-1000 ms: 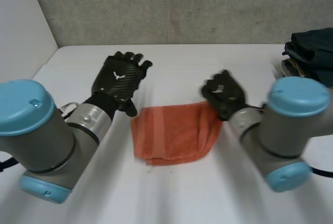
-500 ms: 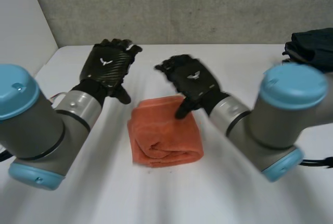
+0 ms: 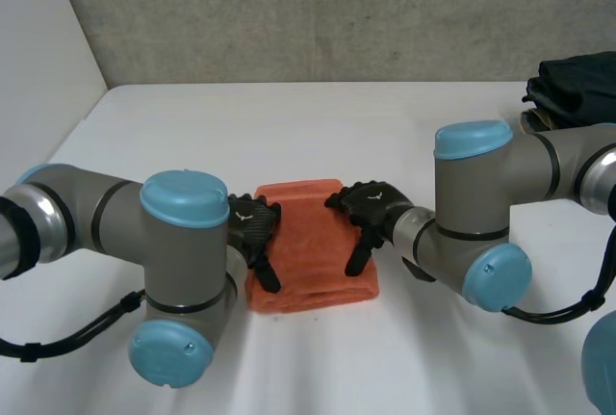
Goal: Fold the laundry.
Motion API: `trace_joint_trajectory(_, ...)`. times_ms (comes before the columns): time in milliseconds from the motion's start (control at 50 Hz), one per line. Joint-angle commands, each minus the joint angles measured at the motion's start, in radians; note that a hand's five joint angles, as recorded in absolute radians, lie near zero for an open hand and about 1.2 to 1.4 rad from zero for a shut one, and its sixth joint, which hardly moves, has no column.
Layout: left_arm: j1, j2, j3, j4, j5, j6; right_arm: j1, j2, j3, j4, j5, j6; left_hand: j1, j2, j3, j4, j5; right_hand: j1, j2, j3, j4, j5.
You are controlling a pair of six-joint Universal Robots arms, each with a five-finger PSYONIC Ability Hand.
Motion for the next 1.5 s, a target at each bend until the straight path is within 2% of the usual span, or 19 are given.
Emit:
trace_joint_trajectory(20, 0.024, 0.064, 0.008, 0.001, 0.013, 0.099, 0.016, -0.13, 0.058, -0.064, 0.095, -0.179, -0.033, -0.013, -0.022, -0.015, -0.018, -0.063, -0.044, -0.043, -0.04, -0.052)
trace_joint_trajectory(100, 0.029, 0.165, 0.019, 0.016, 0.065, 0.107, 0.028, -0.235, 0.2, -0.222, 0.095, -0.193, -0.035, -0.016, -0.025, -0.018, -0.021, -0.063, -0.044, -0.043, -0.04, -0.052)
trace_joint_trajectory(240, 0.043, 0.283, 0.003, 0.053, 0.24, 0.107, 0.066, -0.397, 0.522, -0.5, 0.084, -0.195, -0.041, -0.022, -0.031, -0.024, -0.027, -0.063, -0.044, -0.043, -0.04, -0.052)
trace_joint_trajectory(320, 0.055, 0.326, -0.012, 0.047, 0.369, 0.101, 0.095, -0.404, 0.648, -0.593, 0.07, -0.213, -0.044, -0.025, -0.034, -0.027, -0.03, -0.063, -0.044, -0.043, -0.04, -0.052)
trace_joint_trajectory(340, 0.061, 0.337, -0.018, 0.045, 0.436, 0.095, 0.1, -0.403, 0.668, -0.607, 0.064, -0.219, -0.041, -0.022, -0.031, -0.024, -0.027, -0.063, -0.044, -0.043, -0.04, -0.052)
trace_joint_trajectory(420, 0.073, 0.343, -0.026, 0.044, 0.544, 0.064, 0.12, -0.363, 0.71, -0.658, 0.046, -0.221, -0.038, -0.019, -0.028, -0.021, -0.024, -0.063, -0.044, -0.043, -0.04, -0.052)
trace_joint_trajectory(460, 0.078, 0.343, -0.026, 0.044, 0.561, 0.044, 0.129, -0.32, 0.71, -0.684, 0.038, -0.225, -0.033, -0.013, -0.022, -0.015, -0.018, -0.063, -0.044, -0.043, -0.04, -0.052)
trace_joint_trajectory(680, 0.079, 0.332, -0.029, 0.045, 0.558, 0.022, 0.134, -0.196, 0.629, -0.755, 0.029, -0.262, -0.027, -0.007, -0.016, -0.009, -0.012, -0.062, -0.043, -0.042, -0.039, -0.05)
trace_joint_trajectory(720, 0.081, 0.331, -0.029, 0.045, 0.558, 0.021, 0.134, -0.174, 0.607, -0.755, 0.029, -0.274, -0.027, -0.007, -0.016, -0.009, -0.012, 0.015, 0.033, 0.035, 0.038, 0.026)
trace_joint_trajectory(960, 0.082, 0.331, -0.033, 0.045, 0.558, 0.019, 0.132, -0.102, 0.483, -0.755, 0.018, -0.288, -0.027, -0.007, -0.016, -0.009, -0.012, 0.886, 0.905, 0.906, 0.909, 0.897)
trace_joint_trajectory(980, 0.082, 0.331, -0.033, 0.045, 0.558, 0.019, 0.131, -0.102, 0.478, -0.753, 0.015, -0.287, -0.027, -0.007, -0.016, -0.009, -0.012, 0.974, 0.992, 0.994, 0.997, 0.985)
trace_joint_trajectory(1000, 0.082, 0.331, -0.035, 0.044, 0.558, 0.019, 0.131, -0.101, 0.474, -0.756, 0.007, -0.287, -0.027, -0.007, -0.016, -0.009, -0.012, 1.157, 1.175, 1.177, 1.18, 1.168)
trace_joint_trajectory(1180, 0.086, 0.348, -0.027, 0.045, 0.56, 0.019, 0.117, -0.148, 0.458, -0.745, 0.003, -0.28, -0.021, -0.001, -0.01, -0.003, -0.007, 1.159, 1.177, 1.179, 1.182, 1.17)
trace_joint_trajectory(1200, 0.087, 0.351, -0.027, 0.045, 0.56, 0.019, 0.117, -0.15, 0.455, -0.742, 0.003, -0.28, -0.021, -0.001, -0.01, -0.003, -0.007, 0.971, 0.989, 0.991, 0.994, 0.982)
trace_joint_trajectory(1220, 0.09, 0.354, -0.027, 0.045, 0.558, 0.019, 0.115, -0.15, 0.455, -0.735, -0.008, -0.28, -0.021, -0.001, -0.01, -0.003, -0.007, 0.655, 0.674, 0.675, 0.678, 0.667)
trace_joint_trajectory(1360, 0.096, 0.363, -0.033, 0.045, 0.558, 0.018, 0.115, -0.121, 0.448, -0.663, -0.066, -0.279, -0.021, -0.001, -0.01, -0.003, -0.007, 0.4, 0.418, 0.42, 0.423, 0.411)
trace_joint_trajectory(1500, 0.098, 0.363, -0.044, 0.045, 0.56, 0.016, 0.111, -0.102, 0.423, -0.65, -0.071, -0.276, -0.021, -0.001, -0.01, -0.003, -0.007, 0.414, 0.432, 0.434, 0.437, 0.425)
